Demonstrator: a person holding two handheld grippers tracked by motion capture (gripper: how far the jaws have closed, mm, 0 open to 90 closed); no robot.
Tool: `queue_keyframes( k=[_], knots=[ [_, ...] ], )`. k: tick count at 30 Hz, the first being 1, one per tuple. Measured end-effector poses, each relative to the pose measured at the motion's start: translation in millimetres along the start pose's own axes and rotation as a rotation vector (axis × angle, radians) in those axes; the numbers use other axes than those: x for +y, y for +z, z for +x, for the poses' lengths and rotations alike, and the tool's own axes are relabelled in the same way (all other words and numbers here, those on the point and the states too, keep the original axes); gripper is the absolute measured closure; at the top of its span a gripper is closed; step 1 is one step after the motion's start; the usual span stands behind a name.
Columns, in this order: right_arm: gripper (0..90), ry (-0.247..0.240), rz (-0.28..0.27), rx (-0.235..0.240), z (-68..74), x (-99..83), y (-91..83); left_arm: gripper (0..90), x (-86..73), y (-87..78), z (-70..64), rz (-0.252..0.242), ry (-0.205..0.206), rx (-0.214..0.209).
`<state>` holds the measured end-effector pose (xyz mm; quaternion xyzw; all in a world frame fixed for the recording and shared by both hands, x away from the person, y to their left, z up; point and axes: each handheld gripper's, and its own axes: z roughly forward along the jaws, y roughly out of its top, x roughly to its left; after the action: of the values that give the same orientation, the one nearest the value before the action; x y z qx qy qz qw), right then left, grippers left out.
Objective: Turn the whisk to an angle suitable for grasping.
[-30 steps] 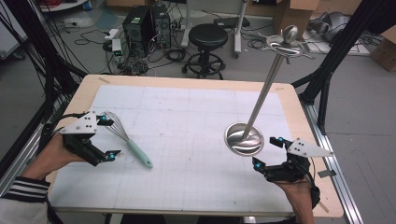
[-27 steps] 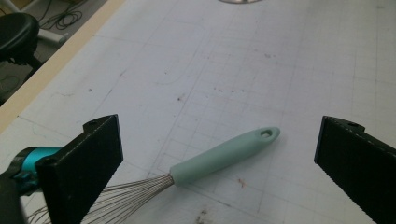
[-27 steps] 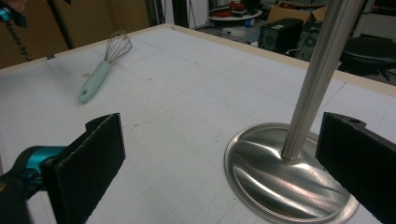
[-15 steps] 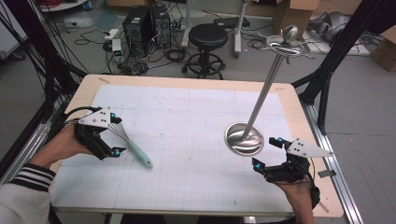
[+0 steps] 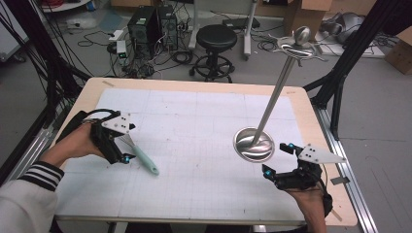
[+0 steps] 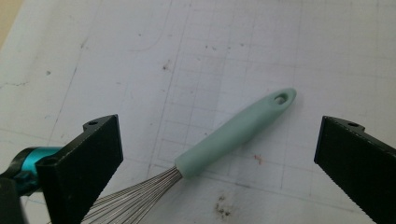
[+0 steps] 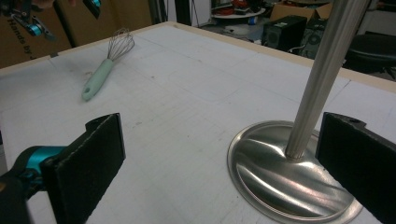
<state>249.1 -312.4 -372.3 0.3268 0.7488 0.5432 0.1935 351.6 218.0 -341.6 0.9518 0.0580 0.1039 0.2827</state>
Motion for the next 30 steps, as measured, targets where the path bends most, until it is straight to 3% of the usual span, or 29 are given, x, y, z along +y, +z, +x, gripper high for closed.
queue_keyframes(
  k=[3,10,17,22,30],
  knots=[
    [0.5,0.000,-0.003,0.003,-0.3,0.2,-0.8,1.7,3.6,9.0,2.5,0.045,0.029,-0.025],
    [0.5,0.000,-0.003,0.004,-0.7,0.0,-1.1,1.7,3.8,28.1,7.2,0.114,0.051,-0.071],
    [0.5,0.003,-0.004,0.004,-1.2,-0.7,-1.6,1.7,-1.0,44.4,13.8,0.184,0.056,-0.076],
    [0.5,0.003,-0.002,0.005,-1.3,-0.8,-0.7,2.1,-1.8,51.8,14.4,0.206,0.054,-0.093],
    [0.5,0.002,-0.001,0.012,-0.7,-0.8,0.3,7.1,-4.7,64.8,16.7,0.268,0.083,-0.113]
  ],
)
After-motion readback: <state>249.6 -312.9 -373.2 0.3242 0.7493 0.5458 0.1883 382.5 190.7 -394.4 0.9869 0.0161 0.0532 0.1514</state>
